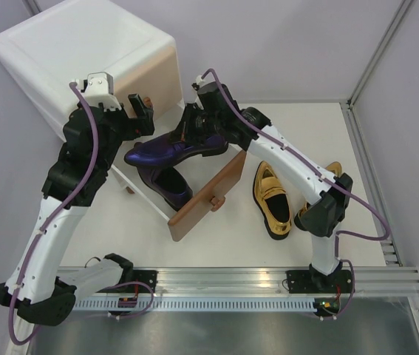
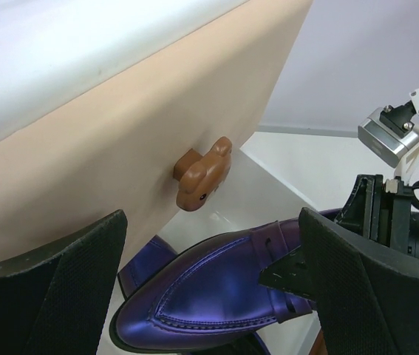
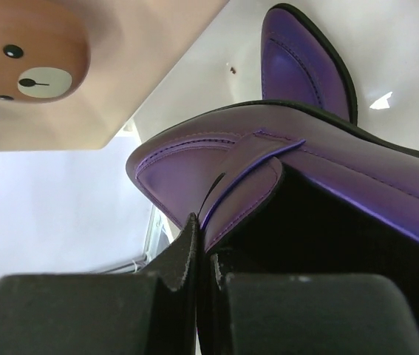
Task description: Place and organize the shoes in the shoe cabinet
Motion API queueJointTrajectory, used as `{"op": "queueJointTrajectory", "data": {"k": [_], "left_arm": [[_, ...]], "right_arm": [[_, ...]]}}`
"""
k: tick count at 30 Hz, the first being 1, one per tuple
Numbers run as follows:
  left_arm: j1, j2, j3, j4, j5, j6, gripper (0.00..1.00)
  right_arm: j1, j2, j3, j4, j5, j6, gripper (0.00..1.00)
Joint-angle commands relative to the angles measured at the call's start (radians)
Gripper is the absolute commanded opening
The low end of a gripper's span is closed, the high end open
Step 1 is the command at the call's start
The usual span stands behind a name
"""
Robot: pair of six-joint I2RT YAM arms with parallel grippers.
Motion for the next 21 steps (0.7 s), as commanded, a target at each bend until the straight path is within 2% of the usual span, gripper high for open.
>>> {"op": "queueJointTrajectory", "data": {"k": [1,5,9,16,21], "left_arm": [[-0.003,-0.022,-0.008,0.041,-0.031,0.021,1.0],[-0.003,-0.031,-0.03,0.043,-0.039,0.018,1.0],[-0.003,-0.036,-0.034,0.044,-0.042,0.018,1.0],[-0.003,-0.039,-0.039,0.046,-0.043,0.022,1.0],[-0.003,-0.039,-0.037,0.049,-0.036,0.021,1.0]], "right_arm": [[0.031,-0.011,0.054,0.081,0.063,0.052,0.01],[0.051,-0.014,0.048,0.038,0.175,0.101,0.01],[0.06,-0.042,-0.041,0.073,0.267,0.175,0.01],[0.09,0.013,0.022,0.055,0.419,0.271,0.01],[0.117,0.012,0.011,0.047,0.591,0.345,0.01]]}}
